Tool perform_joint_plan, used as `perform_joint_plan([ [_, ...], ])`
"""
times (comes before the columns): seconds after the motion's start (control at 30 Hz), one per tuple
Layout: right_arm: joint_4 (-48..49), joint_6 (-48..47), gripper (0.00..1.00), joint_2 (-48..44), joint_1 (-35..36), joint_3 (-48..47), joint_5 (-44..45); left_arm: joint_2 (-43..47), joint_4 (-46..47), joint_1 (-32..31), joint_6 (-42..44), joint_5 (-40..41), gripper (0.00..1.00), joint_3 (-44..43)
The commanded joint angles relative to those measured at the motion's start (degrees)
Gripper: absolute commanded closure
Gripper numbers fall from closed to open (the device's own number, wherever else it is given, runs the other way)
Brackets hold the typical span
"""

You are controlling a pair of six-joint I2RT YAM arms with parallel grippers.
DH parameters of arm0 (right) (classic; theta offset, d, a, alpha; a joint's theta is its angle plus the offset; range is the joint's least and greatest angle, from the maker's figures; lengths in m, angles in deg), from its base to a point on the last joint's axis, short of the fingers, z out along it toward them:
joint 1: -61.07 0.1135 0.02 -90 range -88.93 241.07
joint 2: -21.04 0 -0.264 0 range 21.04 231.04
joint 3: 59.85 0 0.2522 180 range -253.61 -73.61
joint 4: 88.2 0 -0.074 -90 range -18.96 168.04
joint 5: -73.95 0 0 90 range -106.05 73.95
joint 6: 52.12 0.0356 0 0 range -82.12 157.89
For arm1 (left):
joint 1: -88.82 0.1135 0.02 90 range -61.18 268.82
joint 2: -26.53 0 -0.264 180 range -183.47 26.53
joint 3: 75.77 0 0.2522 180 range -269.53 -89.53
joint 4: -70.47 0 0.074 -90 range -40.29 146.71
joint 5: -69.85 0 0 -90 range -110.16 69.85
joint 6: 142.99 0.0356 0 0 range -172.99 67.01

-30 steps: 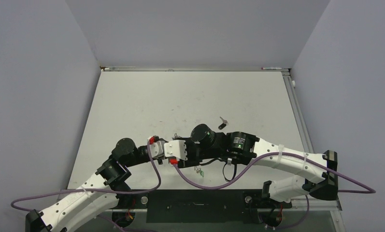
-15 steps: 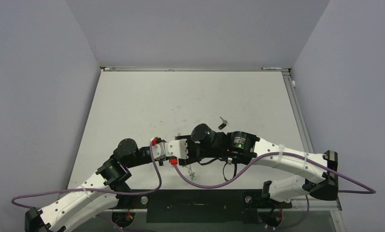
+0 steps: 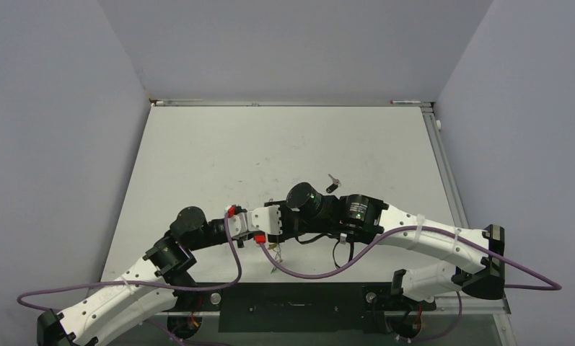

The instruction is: Put the keys on the keyring

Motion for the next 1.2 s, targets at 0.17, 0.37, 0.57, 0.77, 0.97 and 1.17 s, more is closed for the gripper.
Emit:
perform_joint_plan([
  [0.17,2.23,0.53,0.67,0.55,-1.37,1.75,-3.31,1.67,4.8,-0.52,-0.94,-0.79,1.0,-2.76],
  [0.37,2.63,0.84,0.69,0.67,-1.93,2.31,-4.18,2.09,5.33,-0.44,-1.37,-0.96,1.0,-2.71],
  [0.57,2.7,1.19,0.81,0.9,-2.12,2.6,-4.28,2.66,5.76,-0.38,-1.8,-1.14,1.0,-2.49],
  [0.77,3.76,1.34,0.93,0.82,-2.08,2.78,-0.68,3.18,5.95,-0.36,-1.73,-1.23,1.0,-2.36],
  [0.97,10.78,0.6,0.95,-4.53,-2.04,6.8,-1.14,3.71,6.08,-0.33,-1.39,-1.14,1.0,-2.19],
  [1.17,19.83,0.16,0.95,-11.6,-1.91,12.63,-0.46,6.33,7.51,0.23,-1.28,0.9,0.46,-1.2],
])
